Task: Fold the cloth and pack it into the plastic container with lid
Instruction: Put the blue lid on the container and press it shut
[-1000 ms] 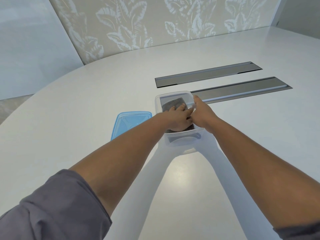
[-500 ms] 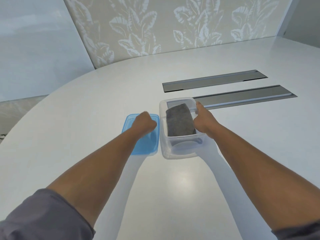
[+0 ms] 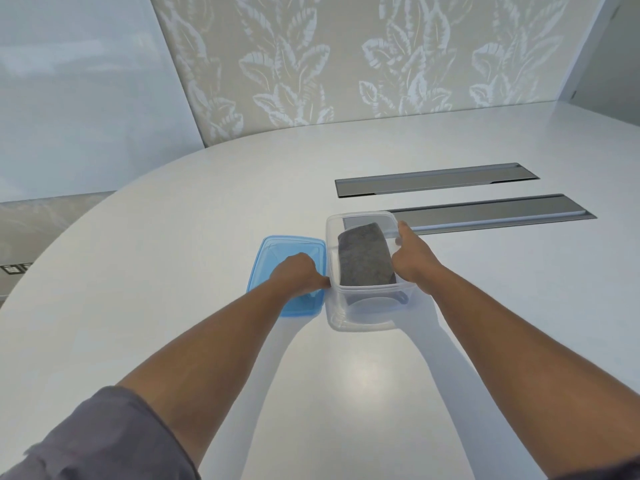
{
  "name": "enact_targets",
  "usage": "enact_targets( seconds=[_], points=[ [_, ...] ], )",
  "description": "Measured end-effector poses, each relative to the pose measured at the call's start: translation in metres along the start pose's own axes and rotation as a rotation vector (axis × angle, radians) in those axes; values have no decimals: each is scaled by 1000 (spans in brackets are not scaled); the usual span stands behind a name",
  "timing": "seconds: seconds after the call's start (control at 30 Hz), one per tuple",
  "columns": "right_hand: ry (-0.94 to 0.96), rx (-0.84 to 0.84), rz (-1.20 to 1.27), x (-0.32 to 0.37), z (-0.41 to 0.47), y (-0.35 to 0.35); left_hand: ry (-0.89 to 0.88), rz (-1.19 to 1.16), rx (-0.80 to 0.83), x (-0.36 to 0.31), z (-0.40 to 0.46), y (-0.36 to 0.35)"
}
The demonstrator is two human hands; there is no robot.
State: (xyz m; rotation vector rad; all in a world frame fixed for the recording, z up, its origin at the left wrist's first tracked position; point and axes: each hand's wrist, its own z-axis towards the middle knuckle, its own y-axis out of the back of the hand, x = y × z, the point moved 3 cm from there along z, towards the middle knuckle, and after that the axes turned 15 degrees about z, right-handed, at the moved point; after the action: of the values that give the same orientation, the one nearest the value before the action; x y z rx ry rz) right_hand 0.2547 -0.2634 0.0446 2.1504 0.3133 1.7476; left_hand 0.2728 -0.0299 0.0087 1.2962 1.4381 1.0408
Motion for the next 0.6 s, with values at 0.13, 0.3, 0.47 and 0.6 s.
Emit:
enact_targets(
  seconds=[0.13, 0.3, 0.47, 0.6],
  points=[
    [1, 3, 3, 1, -3, 0, -12, -22, -14, -1, 3, -2],
    [2, 1, 2, 2, -4, 1, 33, -97, -92, 5, 1, 15],
    [-6, 3, 30, 3, -6, 1, 80, -201, -248, 14, -6, 68],
    [-5, 6, 32, 3, -6, 0, 69, -391, -392, 14, -17, 104]
  ],
)
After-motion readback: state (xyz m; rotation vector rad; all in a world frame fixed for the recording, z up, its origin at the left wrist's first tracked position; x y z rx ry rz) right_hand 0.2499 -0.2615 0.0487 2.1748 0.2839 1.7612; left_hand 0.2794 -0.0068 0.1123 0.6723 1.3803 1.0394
